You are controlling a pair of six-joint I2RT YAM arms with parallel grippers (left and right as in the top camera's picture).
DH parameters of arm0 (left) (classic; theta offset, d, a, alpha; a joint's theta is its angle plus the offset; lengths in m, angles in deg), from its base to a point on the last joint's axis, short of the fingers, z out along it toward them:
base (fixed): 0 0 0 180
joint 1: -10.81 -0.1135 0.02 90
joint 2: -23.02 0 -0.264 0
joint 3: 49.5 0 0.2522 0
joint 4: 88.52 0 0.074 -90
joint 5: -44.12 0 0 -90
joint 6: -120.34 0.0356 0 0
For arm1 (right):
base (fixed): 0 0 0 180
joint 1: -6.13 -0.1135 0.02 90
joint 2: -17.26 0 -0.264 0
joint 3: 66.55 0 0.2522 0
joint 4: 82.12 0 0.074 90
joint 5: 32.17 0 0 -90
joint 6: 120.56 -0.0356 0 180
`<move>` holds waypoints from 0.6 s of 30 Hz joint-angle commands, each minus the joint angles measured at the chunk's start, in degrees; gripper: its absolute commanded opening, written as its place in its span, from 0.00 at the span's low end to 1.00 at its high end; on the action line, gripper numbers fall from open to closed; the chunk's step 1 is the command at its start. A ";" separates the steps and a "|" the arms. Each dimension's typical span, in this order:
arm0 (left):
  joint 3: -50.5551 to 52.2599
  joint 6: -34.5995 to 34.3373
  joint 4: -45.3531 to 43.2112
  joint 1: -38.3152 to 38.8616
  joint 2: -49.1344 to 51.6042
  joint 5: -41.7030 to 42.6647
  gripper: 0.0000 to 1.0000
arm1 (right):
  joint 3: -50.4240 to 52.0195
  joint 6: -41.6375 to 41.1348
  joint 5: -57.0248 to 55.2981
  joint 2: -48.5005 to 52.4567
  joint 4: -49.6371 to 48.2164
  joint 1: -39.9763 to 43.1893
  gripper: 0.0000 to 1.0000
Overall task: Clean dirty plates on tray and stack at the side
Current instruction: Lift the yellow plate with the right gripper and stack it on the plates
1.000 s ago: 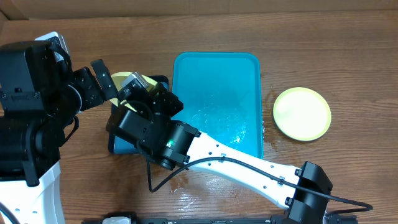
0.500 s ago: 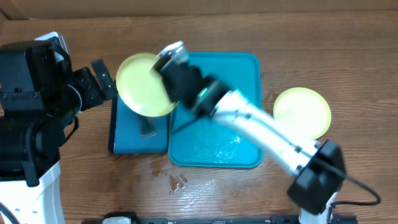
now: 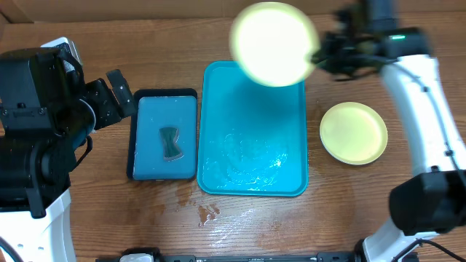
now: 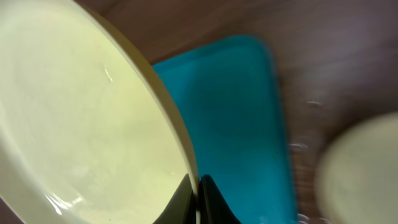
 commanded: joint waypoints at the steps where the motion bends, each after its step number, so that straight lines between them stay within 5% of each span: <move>1: -0.35 0.66 -0.04 -0.02 0.04 -0.94 1.00 | 1.36 -3.10 -12.13 -1.53 3.52 8.13 0.04; 9: -0.35 0.66 -0.02 -0.02 0.04 -0.94 1.00 | 14.95 -4.50 -16.13 -1.53 8.76 21.20 0.04; 18: -0.35 0.68 0.11 -0.02 0.04 -0.94 1.00 | 29.35 -1.05 -16.41 -1.53 5.53 22.36 0.04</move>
